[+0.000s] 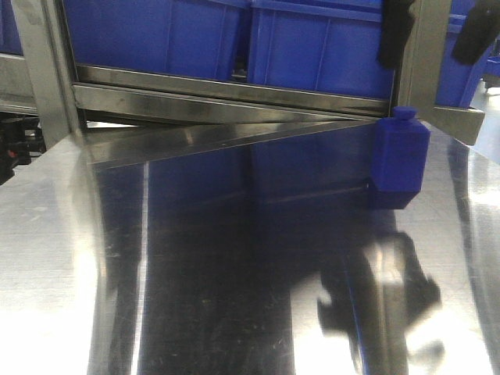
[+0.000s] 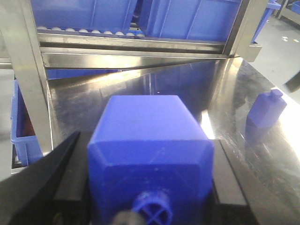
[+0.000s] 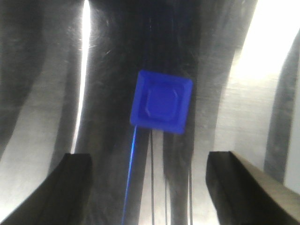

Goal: Pick and sort blue part to right shelf
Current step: 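Lower the right gripper onto the other blue part and close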

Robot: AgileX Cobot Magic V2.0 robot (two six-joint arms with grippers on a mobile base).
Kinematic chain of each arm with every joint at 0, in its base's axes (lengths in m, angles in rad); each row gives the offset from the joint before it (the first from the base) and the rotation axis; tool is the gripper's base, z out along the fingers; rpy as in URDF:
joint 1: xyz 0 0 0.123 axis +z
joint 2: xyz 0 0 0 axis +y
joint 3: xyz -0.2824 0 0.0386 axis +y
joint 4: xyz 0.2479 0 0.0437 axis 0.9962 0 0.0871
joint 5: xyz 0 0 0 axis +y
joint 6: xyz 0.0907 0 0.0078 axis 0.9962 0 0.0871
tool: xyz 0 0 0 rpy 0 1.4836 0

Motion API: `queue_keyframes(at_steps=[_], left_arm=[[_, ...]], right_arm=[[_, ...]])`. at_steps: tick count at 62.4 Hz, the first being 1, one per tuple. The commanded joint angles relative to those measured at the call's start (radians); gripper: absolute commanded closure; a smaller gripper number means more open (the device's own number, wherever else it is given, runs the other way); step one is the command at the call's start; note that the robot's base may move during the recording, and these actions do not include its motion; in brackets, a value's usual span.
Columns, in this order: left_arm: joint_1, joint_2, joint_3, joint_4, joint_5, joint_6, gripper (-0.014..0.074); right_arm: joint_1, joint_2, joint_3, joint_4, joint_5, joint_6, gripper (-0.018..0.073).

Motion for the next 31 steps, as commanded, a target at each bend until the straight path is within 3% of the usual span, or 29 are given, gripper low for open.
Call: queue_keyframes(at_steps=[1, 16, 31], left_arm=[[-0.007, 0.001, -0.028, -0.011, -0.091, 0.001, 0.0281], [-0.007, 0.001, -0.028, -0.011, -0.091, 0.001, 0.0281], [-0.007, 0.001, -0.028, -0.035, -0.085, -0.001, 0.0281]], right_arm=[[-0.001, 0.024, -0.067, -0.018, -0.006, 0.007, -0.0020], [-0.009, 0.148, -0.070, -0.095, -0.024, 0.044, -0.0020], [-0.017, 0.197, -0.069, -0.093, -0.128, 0.046, -0.0015]])
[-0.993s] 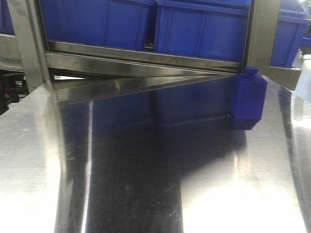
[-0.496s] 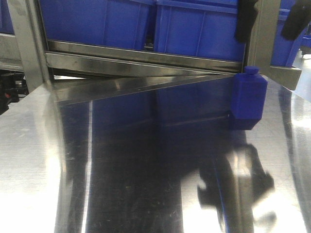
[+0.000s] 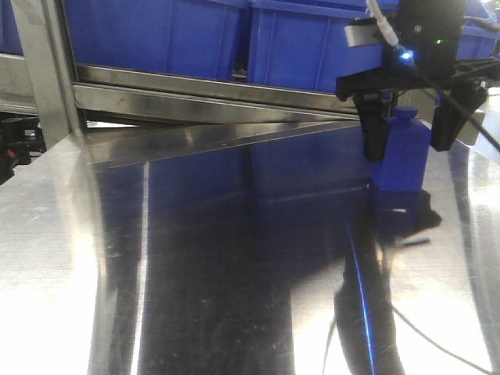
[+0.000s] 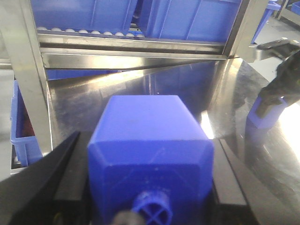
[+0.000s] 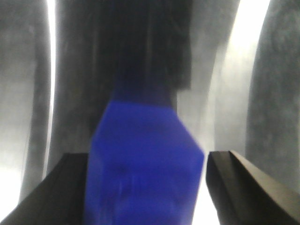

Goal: Pick and sort blue part to right shelf
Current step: 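Lower the right gripper onto the other blue part and close, then lift the second blue part off the table with the right gripper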

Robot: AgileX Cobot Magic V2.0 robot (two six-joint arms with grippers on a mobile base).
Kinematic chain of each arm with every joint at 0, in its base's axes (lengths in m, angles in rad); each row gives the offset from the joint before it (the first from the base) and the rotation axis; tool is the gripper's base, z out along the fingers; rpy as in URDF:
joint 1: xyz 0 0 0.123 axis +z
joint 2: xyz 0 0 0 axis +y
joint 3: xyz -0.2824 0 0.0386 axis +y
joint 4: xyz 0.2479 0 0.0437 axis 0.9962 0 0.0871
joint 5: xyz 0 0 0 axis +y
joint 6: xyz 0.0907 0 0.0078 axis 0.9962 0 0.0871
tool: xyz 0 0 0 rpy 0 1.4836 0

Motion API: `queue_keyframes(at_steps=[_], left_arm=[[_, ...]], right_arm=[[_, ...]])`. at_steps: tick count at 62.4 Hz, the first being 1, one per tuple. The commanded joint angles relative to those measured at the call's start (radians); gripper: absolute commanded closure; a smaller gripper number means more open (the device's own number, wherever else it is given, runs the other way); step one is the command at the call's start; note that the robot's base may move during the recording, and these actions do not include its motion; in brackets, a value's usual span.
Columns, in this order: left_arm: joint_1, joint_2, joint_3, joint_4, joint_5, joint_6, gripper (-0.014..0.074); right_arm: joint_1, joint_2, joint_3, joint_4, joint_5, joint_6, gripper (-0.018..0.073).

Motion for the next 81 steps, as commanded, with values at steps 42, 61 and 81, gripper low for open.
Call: queue_keyframes(at_steps=[42, 61, 81], left_arm=[[-0.007, -0.262, 0.221, 0.142, -0.321, -0.002, 0.0281], [-0.007, -0.533, 0.337, 0.213, -0.302, -0.002, 0.0281], [-0.007, -0.591, 0.351, 0.221, -0.287, -0.002, 0.0281]], right_arm=[[0.005, -0.070, -0.025, 0.009, -0.070, 0.000, 0.0273], [0.055, -0.289, 0.160, -0.015, -0.202, -0.002, 0.0273], [0.082, -0.725, 0.568, -0.035, -0.487, -0.006, 0.0273]])
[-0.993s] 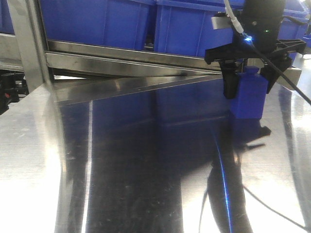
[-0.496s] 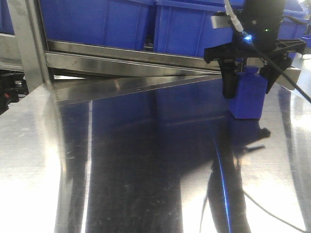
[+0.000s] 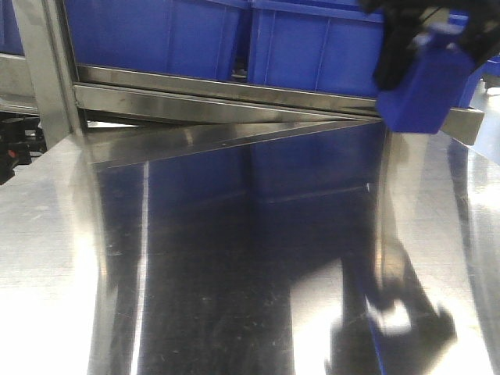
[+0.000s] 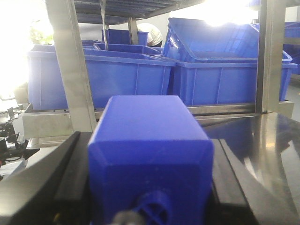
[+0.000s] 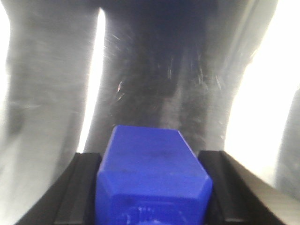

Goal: Pick and sort blue part to right shelf
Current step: 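Lift the second blue part off the table with the right gripper, then drive the base away from the table holding both blue parts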

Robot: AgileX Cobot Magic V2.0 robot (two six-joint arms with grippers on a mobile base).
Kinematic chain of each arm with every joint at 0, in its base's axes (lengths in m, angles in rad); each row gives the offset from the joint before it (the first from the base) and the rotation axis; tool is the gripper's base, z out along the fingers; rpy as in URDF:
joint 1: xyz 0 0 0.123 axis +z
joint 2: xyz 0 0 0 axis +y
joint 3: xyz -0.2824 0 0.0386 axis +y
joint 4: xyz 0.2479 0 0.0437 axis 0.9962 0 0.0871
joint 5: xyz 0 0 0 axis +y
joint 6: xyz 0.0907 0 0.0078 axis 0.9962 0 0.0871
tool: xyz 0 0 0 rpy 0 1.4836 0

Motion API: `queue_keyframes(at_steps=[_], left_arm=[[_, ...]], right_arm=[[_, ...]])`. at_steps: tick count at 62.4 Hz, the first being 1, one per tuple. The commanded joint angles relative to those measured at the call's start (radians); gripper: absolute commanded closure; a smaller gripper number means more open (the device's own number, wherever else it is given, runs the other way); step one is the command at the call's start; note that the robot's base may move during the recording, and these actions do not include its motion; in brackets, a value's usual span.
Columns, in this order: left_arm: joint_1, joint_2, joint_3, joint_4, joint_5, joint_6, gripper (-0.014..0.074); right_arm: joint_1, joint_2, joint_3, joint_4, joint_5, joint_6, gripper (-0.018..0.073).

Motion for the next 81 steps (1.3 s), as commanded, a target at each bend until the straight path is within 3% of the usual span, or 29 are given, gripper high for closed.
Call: queue_keyframes(at_steps=[1, 11, 29, 46, 58, 81], left_arm=[[-0.007, 0.001, -0.025, 0.003, -0.088, -0.002, 0.0281], [-0.007, 0.001, -0.025, 0.003, -0.088, -0.002, 0.0281], [-0.007, 0.001, -0.025, 0.003, -0.083, -0.002, 0.0281], [-0.007, 0.001, -0.025, 0.003, -0.081, -0.002, 0.0281], [-0.007, 0.001, -0.025, 0.003, -0.081, -0.002, 0.0281], [-0.007, 0.001, -0.025, 0.003, -0.081, -0.002, 0.0281]], right_arm=[[0.000, -0.167, 0.096, -0.034, -0.140, -0.012, 0.0273], [0.000, -0.418, 0.291, -0.042, -0.210, -0.041, 0.0273], [0.000, -0.890, 0.583, -0.050, -0.208, -0.057, 0.0273], [0.000, -1.316, 0.661, -0.099, -0.155, -0.057, 0.0273], [0.000, -1.394, 0.661, -0.179, -0.142, -0.057, 0.0273], [0.000, -1.394, 0.661, -0.180, -0.211, -0.057, 0.0273]])
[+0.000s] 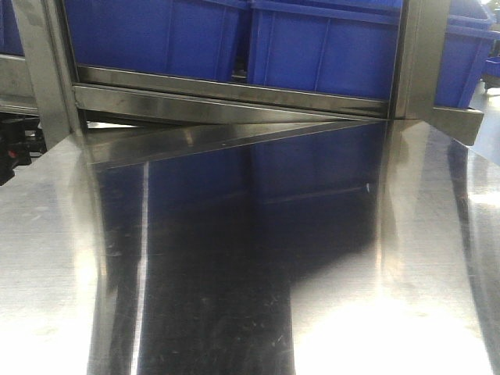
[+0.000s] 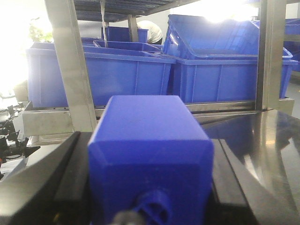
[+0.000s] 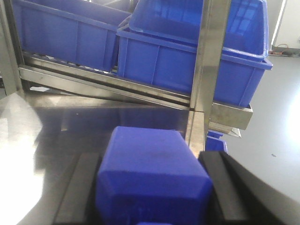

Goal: Pick and sort blue part to right shelf
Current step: 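Drive the base away from the table holding both blue parts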

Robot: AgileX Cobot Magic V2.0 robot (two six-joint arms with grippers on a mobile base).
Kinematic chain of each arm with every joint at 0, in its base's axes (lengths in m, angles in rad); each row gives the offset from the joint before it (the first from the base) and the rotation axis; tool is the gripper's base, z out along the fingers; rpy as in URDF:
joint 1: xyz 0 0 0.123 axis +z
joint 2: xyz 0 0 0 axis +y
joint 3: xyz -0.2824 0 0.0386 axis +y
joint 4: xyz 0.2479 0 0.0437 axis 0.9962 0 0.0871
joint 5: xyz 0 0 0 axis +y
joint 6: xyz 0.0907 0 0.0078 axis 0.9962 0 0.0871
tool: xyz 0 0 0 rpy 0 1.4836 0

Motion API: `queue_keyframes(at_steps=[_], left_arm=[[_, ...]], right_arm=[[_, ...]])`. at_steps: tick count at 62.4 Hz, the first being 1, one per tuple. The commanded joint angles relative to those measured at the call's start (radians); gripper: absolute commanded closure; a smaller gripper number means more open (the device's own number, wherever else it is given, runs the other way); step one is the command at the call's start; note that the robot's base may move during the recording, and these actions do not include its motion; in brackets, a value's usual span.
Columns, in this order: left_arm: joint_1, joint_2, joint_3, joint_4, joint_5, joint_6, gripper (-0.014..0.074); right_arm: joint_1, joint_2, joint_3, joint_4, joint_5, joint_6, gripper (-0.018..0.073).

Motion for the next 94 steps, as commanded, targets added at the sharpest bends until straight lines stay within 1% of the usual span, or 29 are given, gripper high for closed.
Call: queue_keyframes(at_steps=[1, 94], left_arm=[[-0.007, 0.001, -0.025, 0.001, -0.089, -0.002, 0.0281], [-0.004, 0.003, -0.025, -0.001, -0.089, -0.002, 0.0281]], right_arm=[[0.000, 0.012, -0.024, -0.027, -0.094, -0.010, 0.0273], [0.003, 0.013, -0.017, -0.027, -0.093, -0.010, 0.0273]])
